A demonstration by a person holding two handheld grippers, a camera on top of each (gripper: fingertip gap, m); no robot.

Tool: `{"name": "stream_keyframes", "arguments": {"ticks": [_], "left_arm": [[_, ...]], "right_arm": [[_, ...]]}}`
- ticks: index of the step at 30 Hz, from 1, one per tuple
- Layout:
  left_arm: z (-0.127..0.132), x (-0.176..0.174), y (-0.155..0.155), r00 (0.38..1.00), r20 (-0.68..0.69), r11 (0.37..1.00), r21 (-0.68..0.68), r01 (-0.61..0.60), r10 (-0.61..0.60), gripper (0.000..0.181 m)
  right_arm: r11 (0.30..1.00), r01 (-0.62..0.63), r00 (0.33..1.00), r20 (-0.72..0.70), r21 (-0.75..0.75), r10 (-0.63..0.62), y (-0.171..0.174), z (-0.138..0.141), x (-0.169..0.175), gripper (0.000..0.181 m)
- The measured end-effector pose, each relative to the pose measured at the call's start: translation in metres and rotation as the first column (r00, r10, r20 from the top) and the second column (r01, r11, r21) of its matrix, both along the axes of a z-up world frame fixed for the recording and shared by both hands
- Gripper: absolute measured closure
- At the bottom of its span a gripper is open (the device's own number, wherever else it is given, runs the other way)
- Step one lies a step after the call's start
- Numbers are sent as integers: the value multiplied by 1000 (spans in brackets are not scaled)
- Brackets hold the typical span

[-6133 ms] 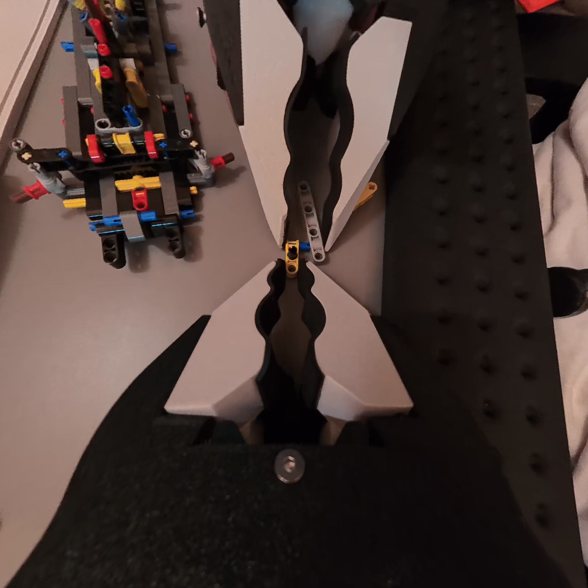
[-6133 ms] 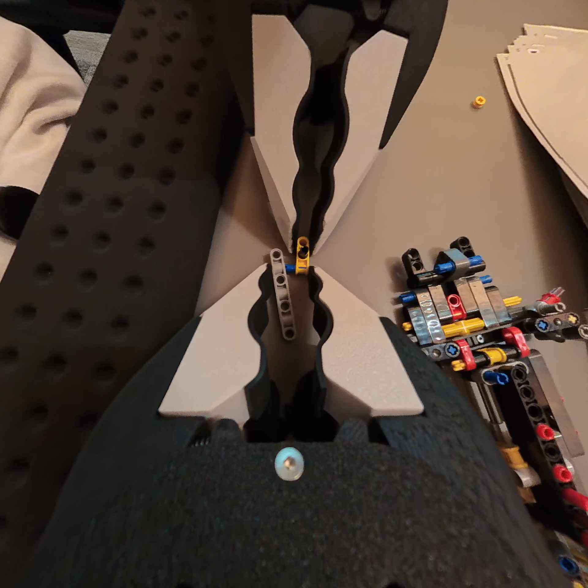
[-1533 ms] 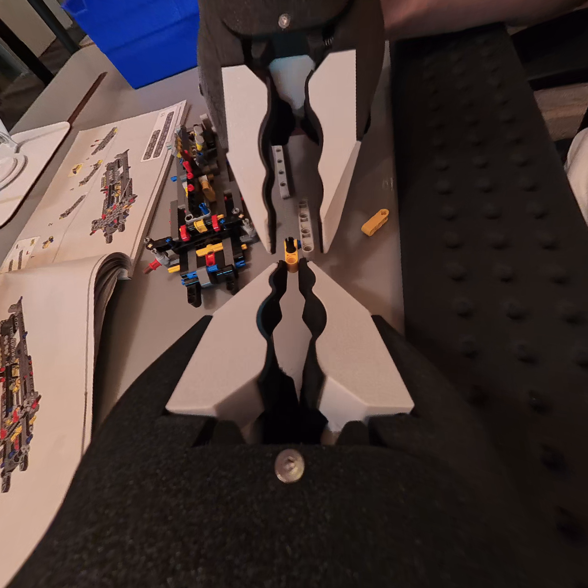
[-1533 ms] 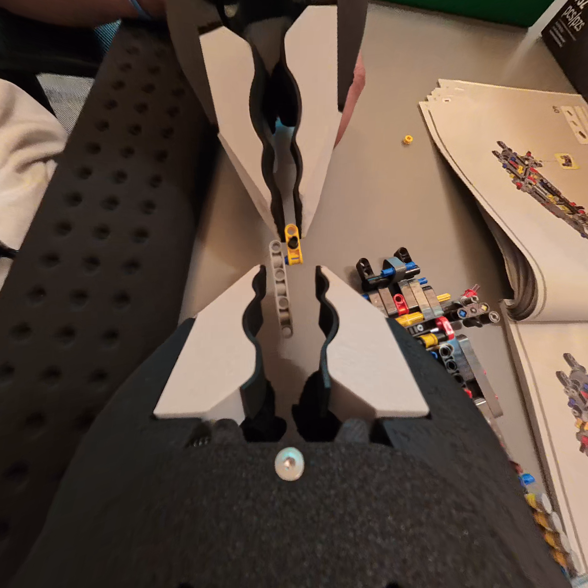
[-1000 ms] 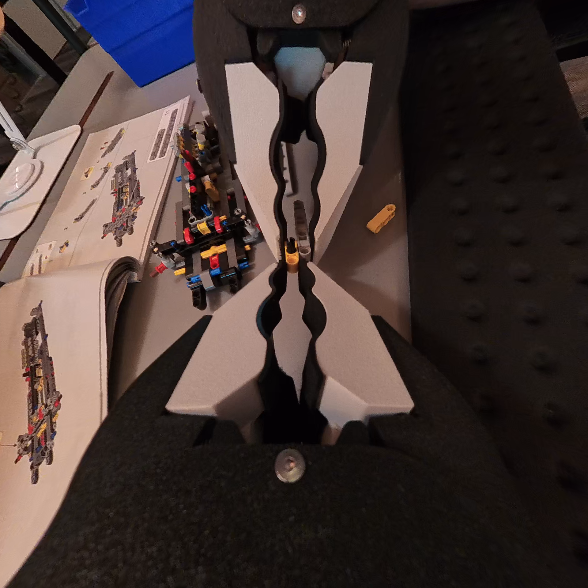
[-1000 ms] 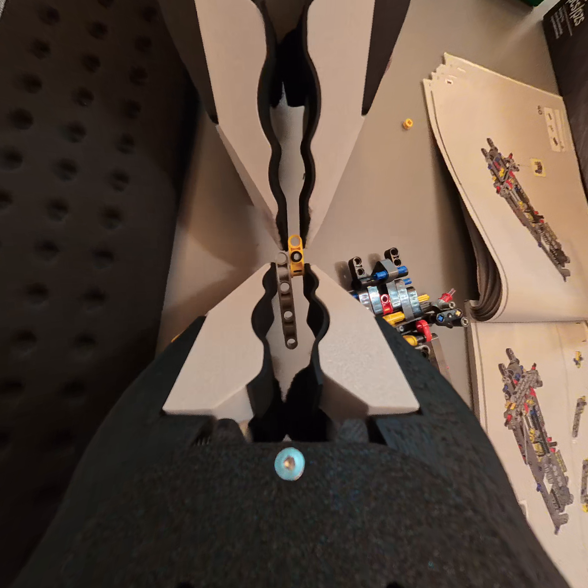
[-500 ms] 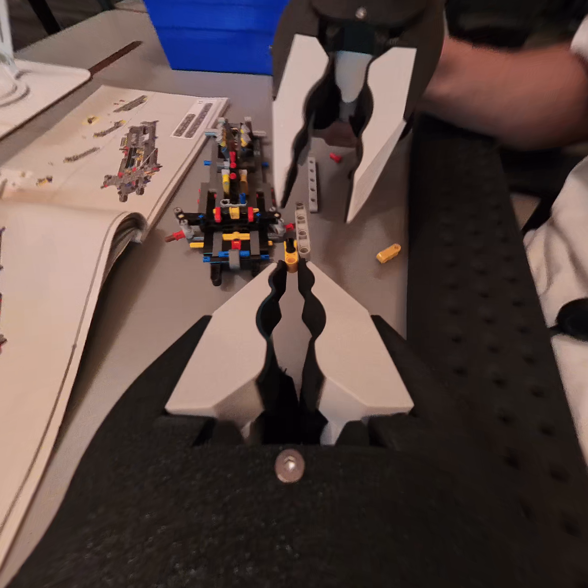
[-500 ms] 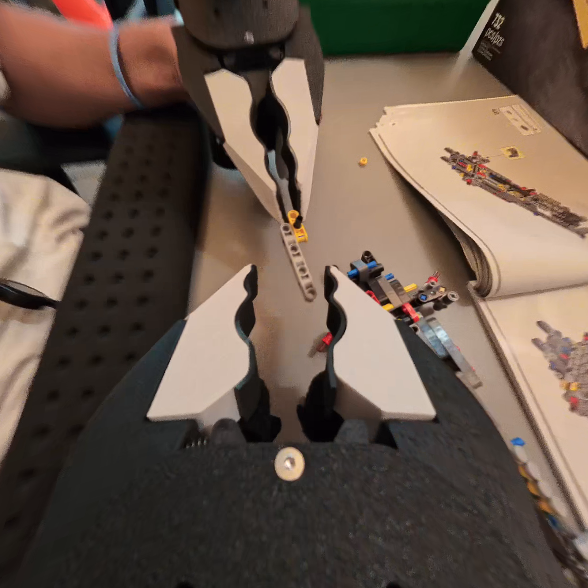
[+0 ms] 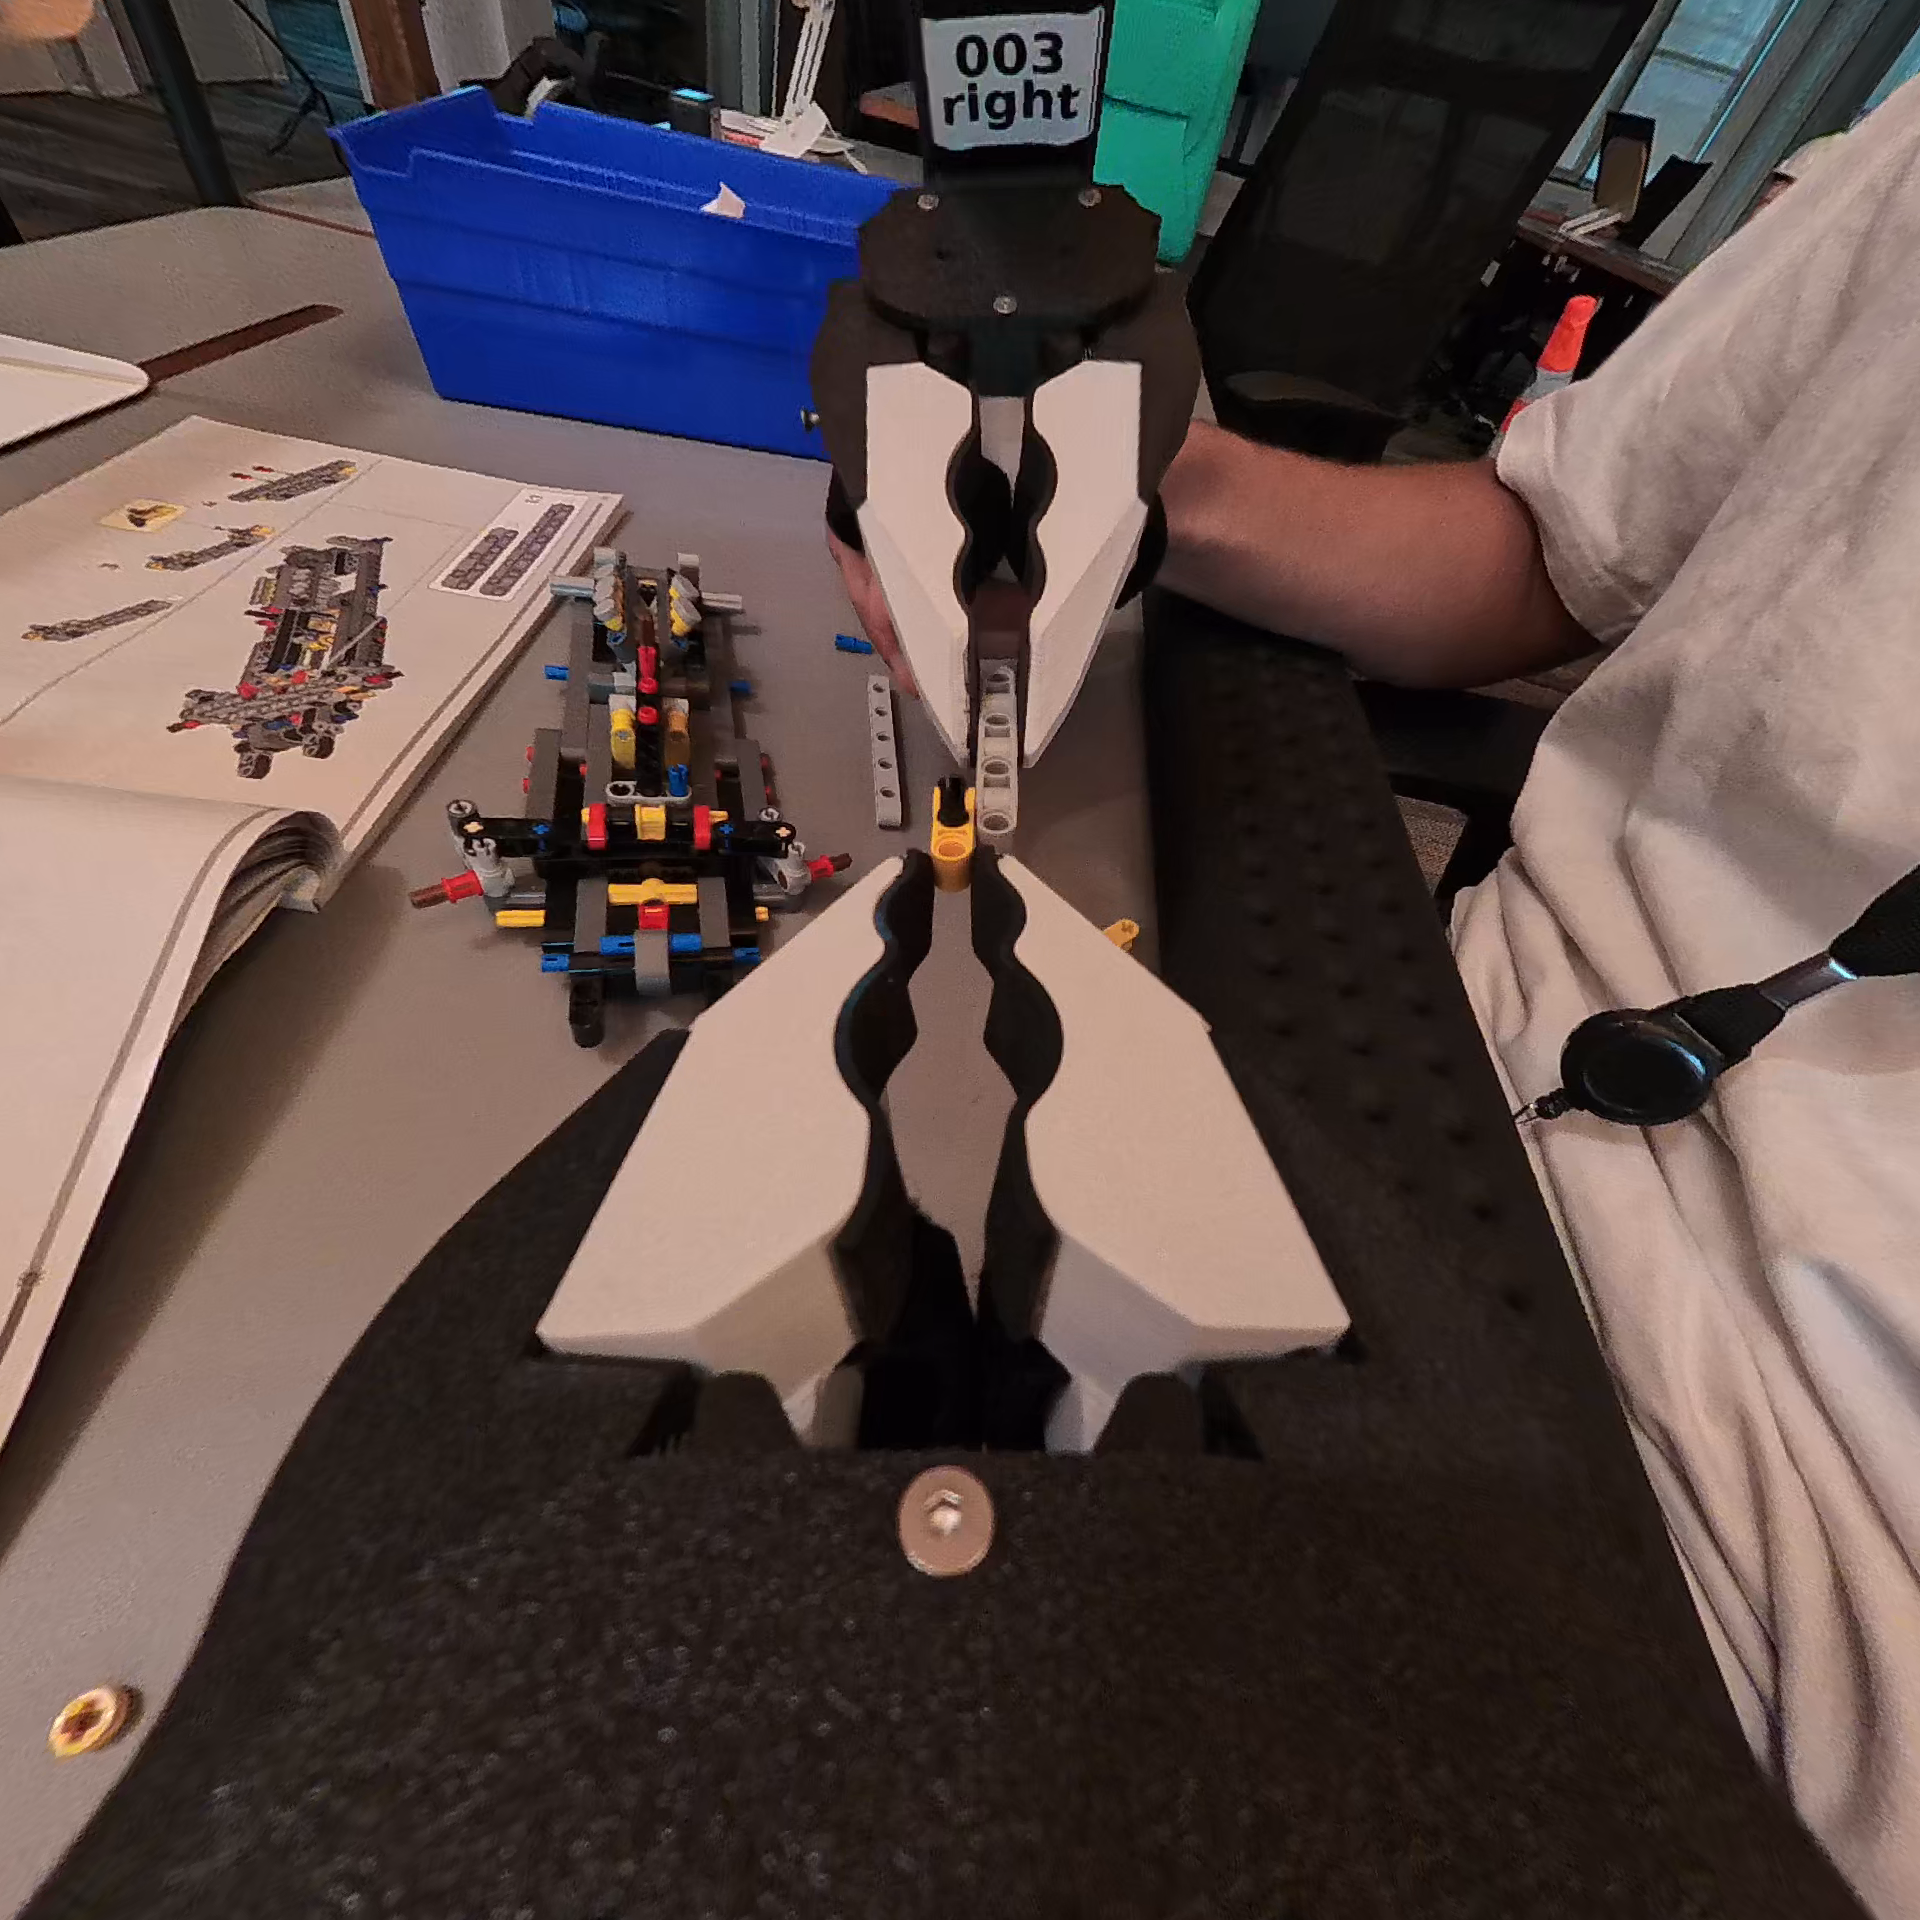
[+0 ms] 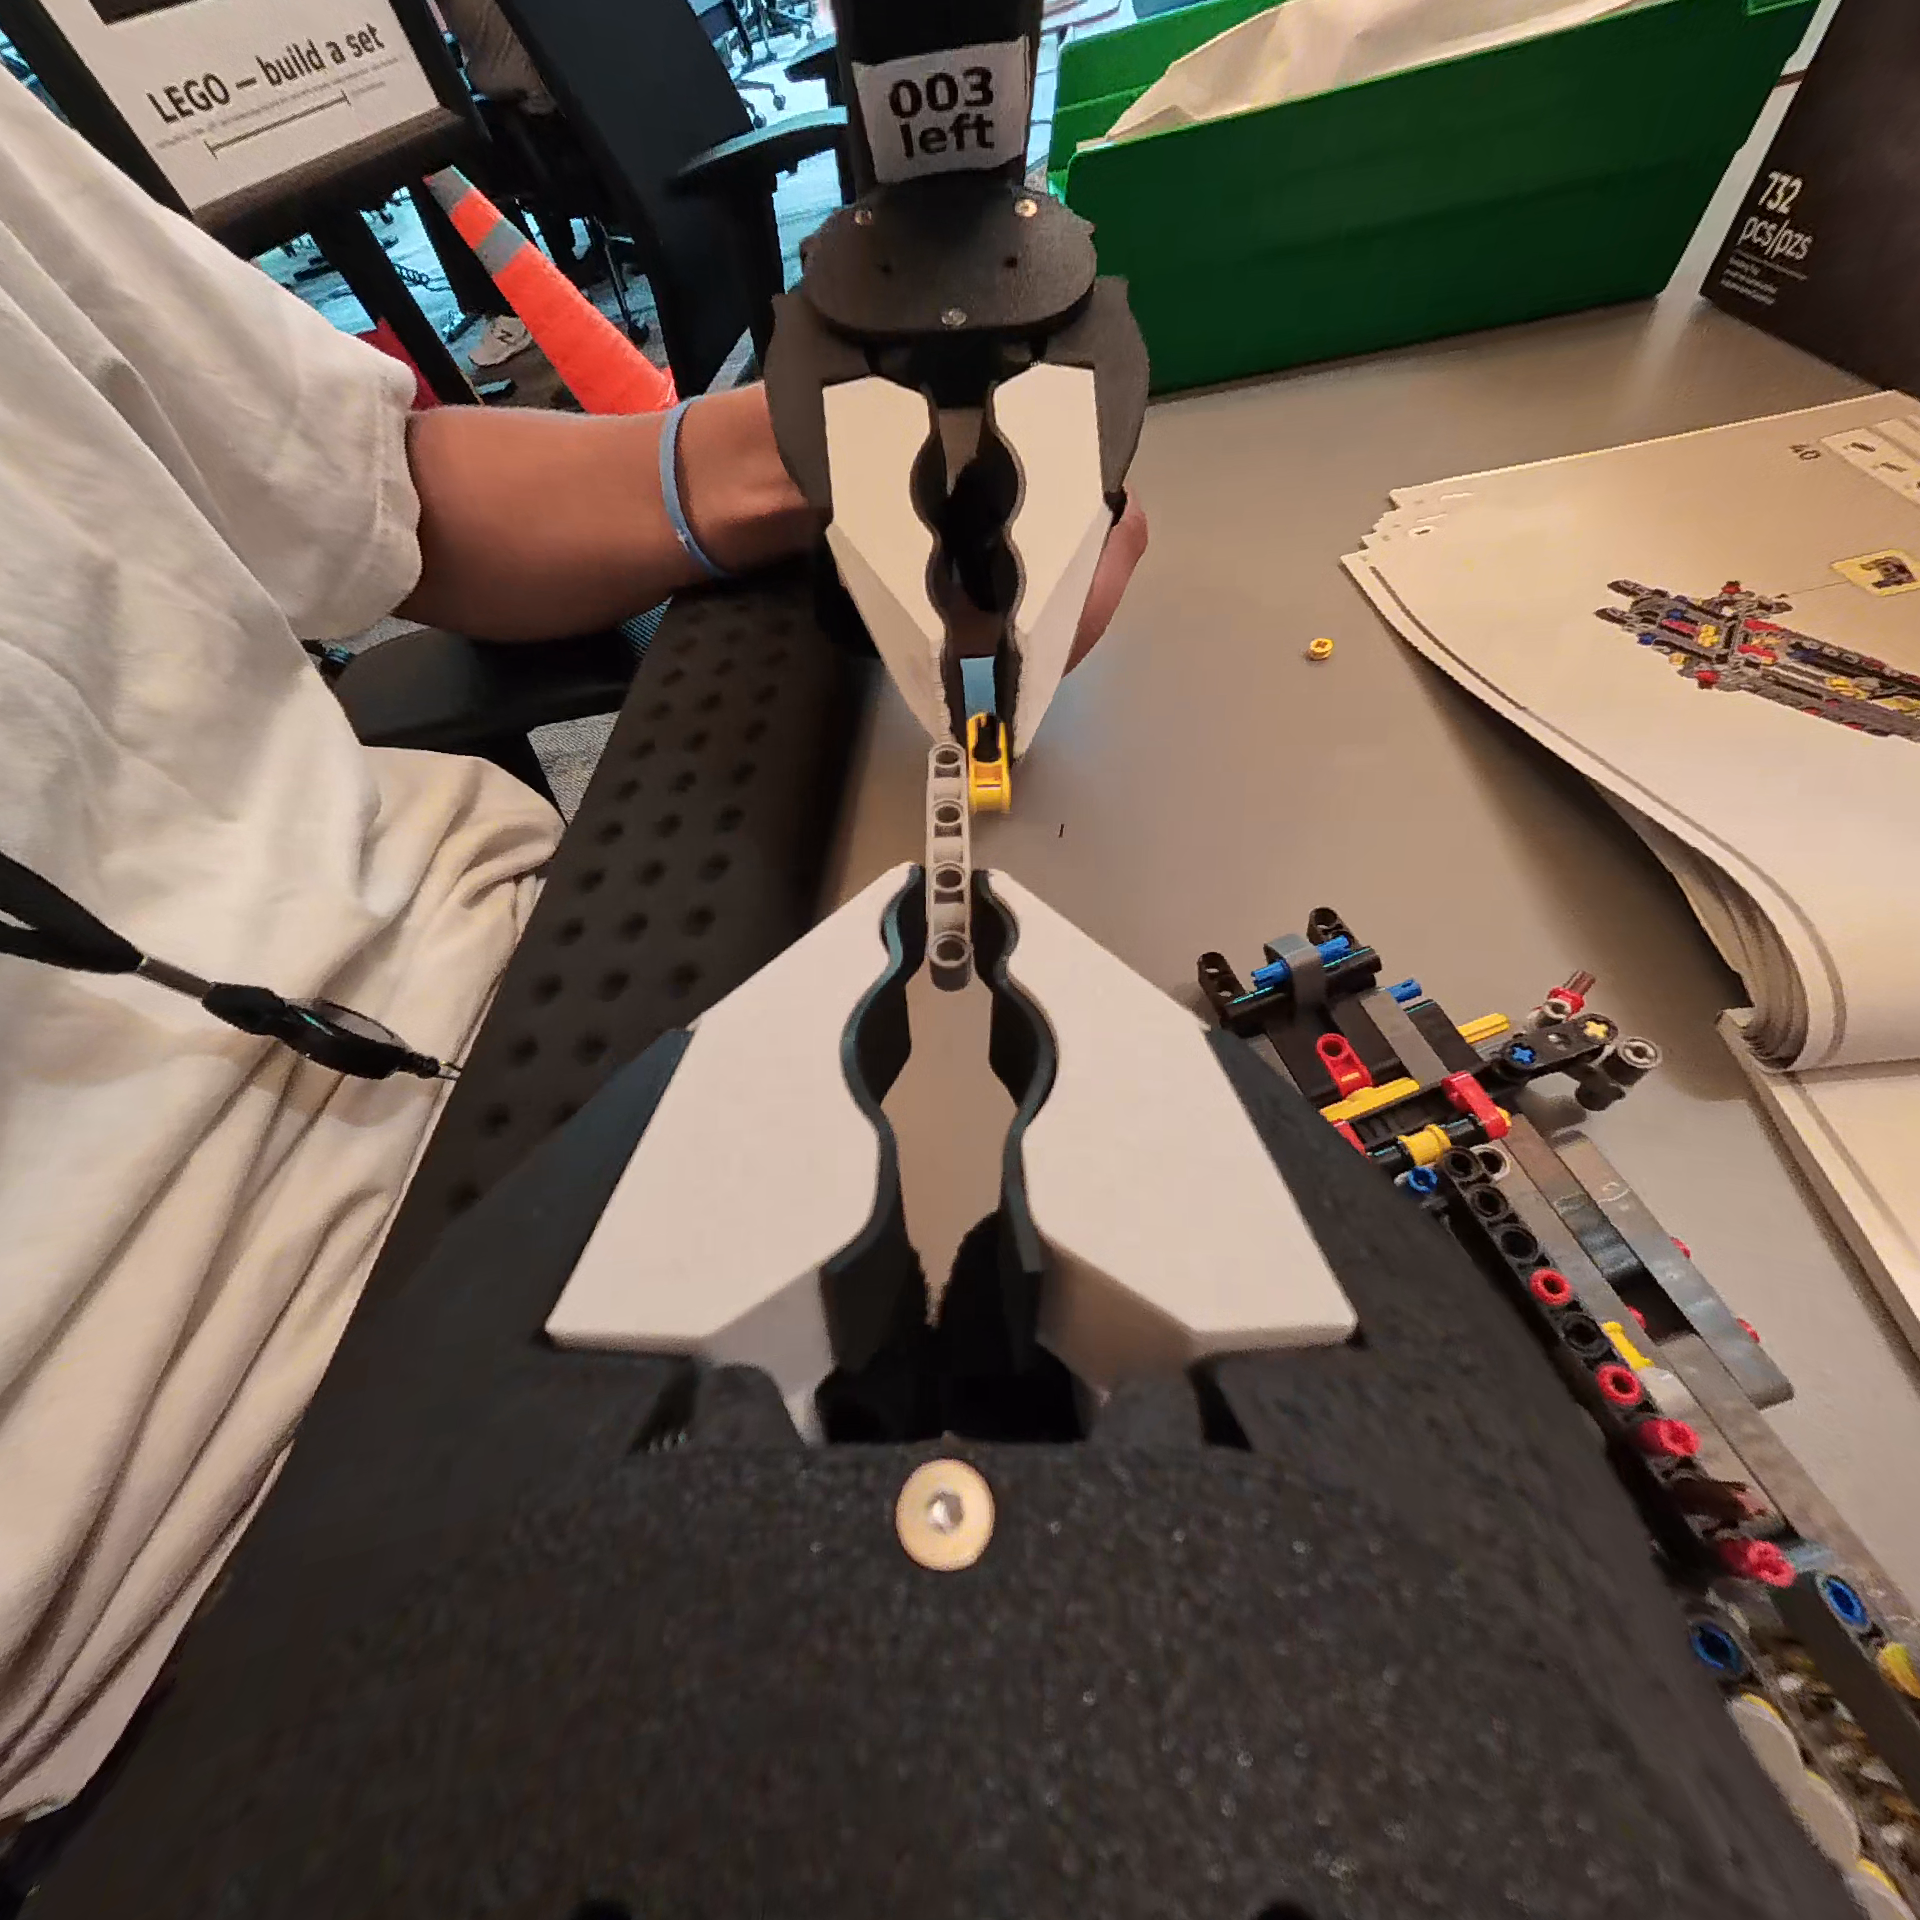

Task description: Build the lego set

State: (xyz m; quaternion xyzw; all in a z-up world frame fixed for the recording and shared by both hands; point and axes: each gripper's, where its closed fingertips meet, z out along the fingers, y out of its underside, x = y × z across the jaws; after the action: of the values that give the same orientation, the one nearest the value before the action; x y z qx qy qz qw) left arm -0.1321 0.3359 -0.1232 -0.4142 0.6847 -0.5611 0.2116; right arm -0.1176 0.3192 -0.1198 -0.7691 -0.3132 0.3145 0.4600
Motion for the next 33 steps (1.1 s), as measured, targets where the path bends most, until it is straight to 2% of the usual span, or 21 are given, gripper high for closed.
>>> {"name": "stream_keyframes", "arguments": {"ticks": [4, 7, 9, 11, 13, 15, 19, 24, 27, 30, 33], "left_arm": [[3, 6, 5, 998, 17, 998, -1, -55, 55, 175], [-5, 13, 28, 985, 17, 983, 59, -175, 174, 163], [-9, 19, 47, 965, 16, 960, 97, -264, 264, 160], [-12, 23, 62, 942, 17, 934, 127, -334, 335, 160], [-14, 25, 71, 927, 10, 918, 131, -373, 376, 156], [-18, 27, 78, 909, -25, 905, 106, -412, 417, 156], [-20, 28, 76, 906, -109, 912, 18, -410, 410, 154], [-14, 25, 71, 911, -123, 915, -35, -401, 394, 154], [-11, 24, 72, 910, -129, 912, -69, -405, 394, 154], [-11, 24, 77, 901, -146, 901, -93, -425, 409, 155], [-9, 23, 81, 893, -154, 889, -123, -441, 422, 156]], "right_arm": [[999, 29, 1000, 5, 13, -29, 3, 4, 7, 174], [983, 181, 983, 17, 12, -181, 18, 5, 44, 174], [926, 376, 926, 16, 8, -376, 33, 5, 91, 175], [838, 545, 838, 28, 7, -545, 38, 5, 140, 175], [758, 651, 759, 14, -31, -651, 37, 2, 176, 175], [722, 682, 725, -28, -112, -689, 34, -3, 195, 174], [731, 636, 702, -208, -248, -681, 31, 4, 203, 175], [747, 599, 693, -280, -290, -664, 30, 6, 203, 174], [715, 641, 686, -210, -280, -697, 31, -2, 207, 175], [639, 742, 648, -29, -205, -761, 30, -17, 222, 175], [601, 780, 619, 69, -176, -783, 29, -27, 228, 174]]}}
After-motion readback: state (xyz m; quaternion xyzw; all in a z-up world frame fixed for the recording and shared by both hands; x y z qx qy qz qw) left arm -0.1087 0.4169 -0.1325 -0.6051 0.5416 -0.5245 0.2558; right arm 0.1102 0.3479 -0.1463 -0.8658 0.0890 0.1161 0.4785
